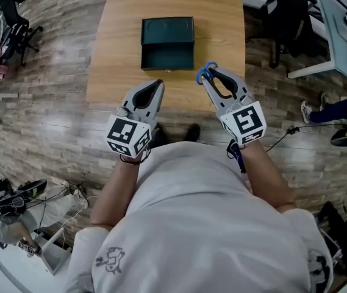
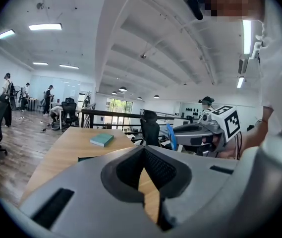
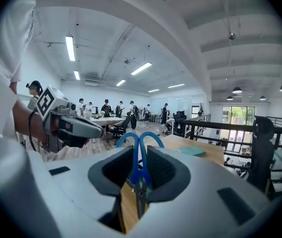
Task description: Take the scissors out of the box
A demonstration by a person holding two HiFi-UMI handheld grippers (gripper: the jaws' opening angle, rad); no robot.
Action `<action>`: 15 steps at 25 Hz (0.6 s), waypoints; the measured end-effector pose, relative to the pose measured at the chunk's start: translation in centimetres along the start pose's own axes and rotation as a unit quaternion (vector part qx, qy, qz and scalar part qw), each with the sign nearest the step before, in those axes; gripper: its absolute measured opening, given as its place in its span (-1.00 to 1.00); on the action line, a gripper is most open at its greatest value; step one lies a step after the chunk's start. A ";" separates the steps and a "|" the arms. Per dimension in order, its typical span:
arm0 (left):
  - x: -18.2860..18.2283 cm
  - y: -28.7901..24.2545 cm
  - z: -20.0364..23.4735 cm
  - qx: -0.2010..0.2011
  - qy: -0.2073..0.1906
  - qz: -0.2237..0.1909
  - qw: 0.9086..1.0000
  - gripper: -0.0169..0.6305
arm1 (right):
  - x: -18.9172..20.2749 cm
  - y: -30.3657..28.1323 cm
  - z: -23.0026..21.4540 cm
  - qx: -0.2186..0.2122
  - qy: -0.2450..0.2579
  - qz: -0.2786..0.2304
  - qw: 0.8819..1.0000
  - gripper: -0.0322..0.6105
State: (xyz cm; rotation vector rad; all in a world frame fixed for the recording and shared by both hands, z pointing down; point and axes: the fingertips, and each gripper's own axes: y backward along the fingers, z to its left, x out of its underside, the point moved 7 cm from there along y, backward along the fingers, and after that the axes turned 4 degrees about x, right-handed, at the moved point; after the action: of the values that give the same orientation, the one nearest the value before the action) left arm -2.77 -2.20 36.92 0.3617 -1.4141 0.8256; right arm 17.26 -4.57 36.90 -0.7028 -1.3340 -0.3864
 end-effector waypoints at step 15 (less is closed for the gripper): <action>-0.9 6.8 2.1 0.054 -0.027 -0.009 0.998 -0.93 | -1.7 1.9 6.4 0.054 -0.035 -0.012 0.998 -0.61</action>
State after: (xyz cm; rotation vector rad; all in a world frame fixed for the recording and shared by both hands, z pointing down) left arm -8.95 0.73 34.79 0.4825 -1.4165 0.8859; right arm 13.32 0.80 35.31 -0.6148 -1.4198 -0.3080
